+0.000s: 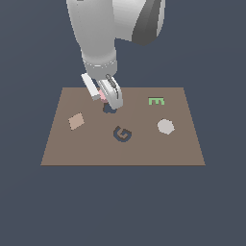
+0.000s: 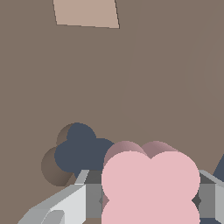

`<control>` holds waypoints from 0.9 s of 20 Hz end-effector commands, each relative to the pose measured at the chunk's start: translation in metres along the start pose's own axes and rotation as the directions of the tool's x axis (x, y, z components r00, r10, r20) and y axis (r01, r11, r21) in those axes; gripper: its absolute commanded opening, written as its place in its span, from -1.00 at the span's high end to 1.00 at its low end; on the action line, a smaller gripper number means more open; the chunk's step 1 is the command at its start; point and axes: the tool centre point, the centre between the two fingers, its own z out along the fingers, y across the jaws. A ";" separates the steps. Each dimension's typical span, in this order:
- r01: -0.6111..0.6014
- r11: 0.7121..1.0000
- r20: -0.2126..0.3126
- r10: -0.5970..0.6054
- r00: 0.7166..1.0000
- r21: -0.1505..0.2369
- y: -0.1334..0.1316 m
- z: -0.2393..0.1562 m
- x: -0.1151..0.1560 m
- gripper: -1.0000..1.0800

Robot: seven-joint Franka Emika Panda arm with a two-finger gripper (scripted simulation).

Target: Insert a designated object into the corresponding slot on a board.

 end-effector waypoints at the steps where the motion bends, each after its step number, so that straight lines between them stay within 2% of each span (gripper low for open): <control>1: -0.093 0.996 0.000 0.093 0.996 0.000 -0.007 -0.001 -0.001 1.00; 9: -0.331 0.944 0.000 0.331 0.944 0.000 -0.027 -0.001 0.000 1.00; 18: -0.492 0.871 0.000 0.492 0.871 0.000 -0.040 -0.002 0.004 1.00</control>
